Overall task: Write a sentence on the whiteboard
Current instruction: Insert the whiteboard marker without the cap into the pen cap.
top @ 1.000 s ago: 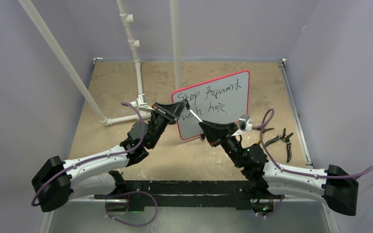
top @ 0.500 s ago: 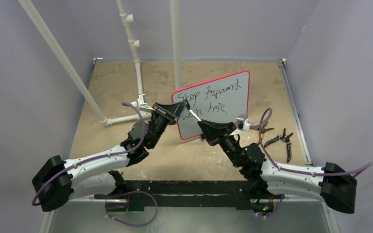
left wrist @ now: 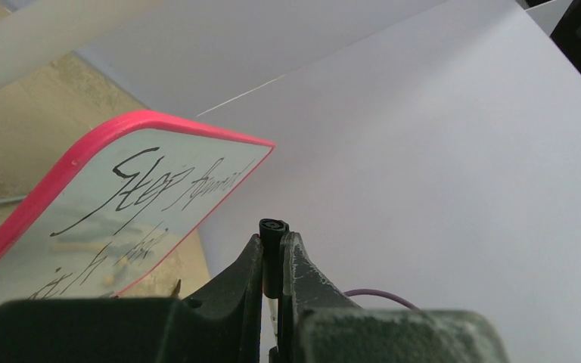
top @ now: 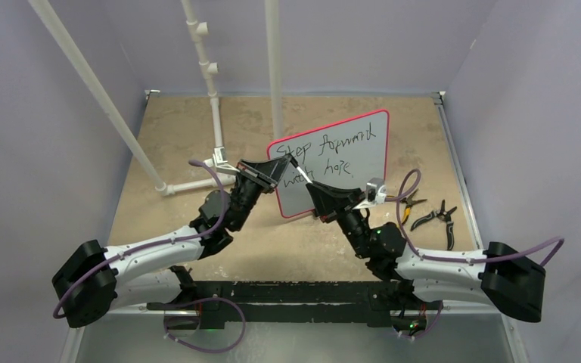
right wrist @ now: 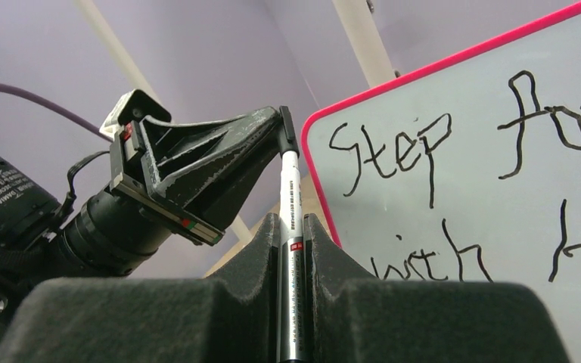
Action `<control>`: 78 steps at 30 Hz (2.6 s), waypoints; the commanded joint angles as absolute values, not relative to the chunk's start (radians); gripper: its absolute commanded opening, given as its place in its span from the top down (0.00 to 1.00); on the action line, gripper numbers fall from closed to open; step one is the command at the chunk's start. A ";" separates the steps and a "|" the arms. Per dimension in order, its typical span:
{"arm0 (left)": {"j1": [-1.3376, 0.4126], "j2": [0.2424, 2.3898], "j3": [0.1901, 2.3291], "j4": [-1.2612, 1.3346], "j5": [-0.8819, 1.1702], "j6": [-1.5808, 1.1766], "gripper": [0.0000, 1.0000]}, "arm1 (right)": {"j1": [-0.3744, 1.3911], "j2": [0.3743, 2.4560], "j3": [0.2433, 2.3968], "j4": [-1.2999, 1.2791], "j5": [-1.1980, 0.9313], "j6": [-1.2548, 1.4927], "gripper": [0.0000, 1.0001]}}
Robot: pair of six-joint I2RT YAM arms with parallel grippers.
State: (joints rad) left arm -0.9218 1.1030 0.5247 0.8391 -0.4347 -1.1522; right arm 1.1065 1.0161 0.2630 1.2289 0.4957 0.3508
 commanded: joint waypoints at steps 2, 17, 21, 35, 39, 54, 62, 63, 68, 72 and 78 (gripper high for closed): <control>-0.925 1.103 0.501 0.935 -0.393 -1.184 1.00 | 1.104 1.086 0.320 1.447 0.568 0.303 1.00; -0.925 1.088 0.516 0.979 -0.289 -1.101 1.00 | 1.104 1.169 0.382 1.541 0.570 0.262 1.00; -0.924 1.056 0.516 0.959 -0.260 -1.068 1.00 | 1.104 1.148 0.365 1.553 0.517 0.273 1.00; -0.906 1.052 0.580 0.855 -0.071 -1.025 1.00 | 1.104 1.081 0.339 1.551 0.517 0.317 1.00; -0.885 1.042 0.598 0.815 -0.015 -1.014 0.87 | 1.104 1.047 0.325 1.550 0.508 0.327 1.00; -0.846 0.944 0.856 0.403 0.211 -0.696 0.34 | 1.103 0.882 0.271 1.378 0.414 0.372 1.00; -0.799 0.997 0.982 0.236 0.294 -0.677 0.19 | 1.100 0.738 0.202 1.312 0.263 0.438 1.00; -0.795 0.997 0.983 0.233 0.299 -0.678 0.18 | 1.100 0.723 0.201 1.294 0.257 0.443 1.00; -0.793 1.020 0.995 0.246 0.396 -0.683 0.17 | 1.098 0.671 0.214 1.213 0.221 0.452 1.00; -0.793 1.026 0.984 0.313 0.468 -0.706 0.15 | 1.095 0.657 0.212 1.187 0.221 0.454 1.00; -0.792 1.030 0.967 0.360 0.478 -0.736 0.25 | 1.091 0.666 0.206 1.202 0.210 0.460 1.00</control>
State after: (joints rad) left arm -0.7967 1.0328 0.9516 0.2790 0.4366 -0.7185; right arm 1.0973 0.6655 0.2028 1.1908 0.2382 0.4488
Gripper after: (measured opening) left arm 0.799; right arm 0.121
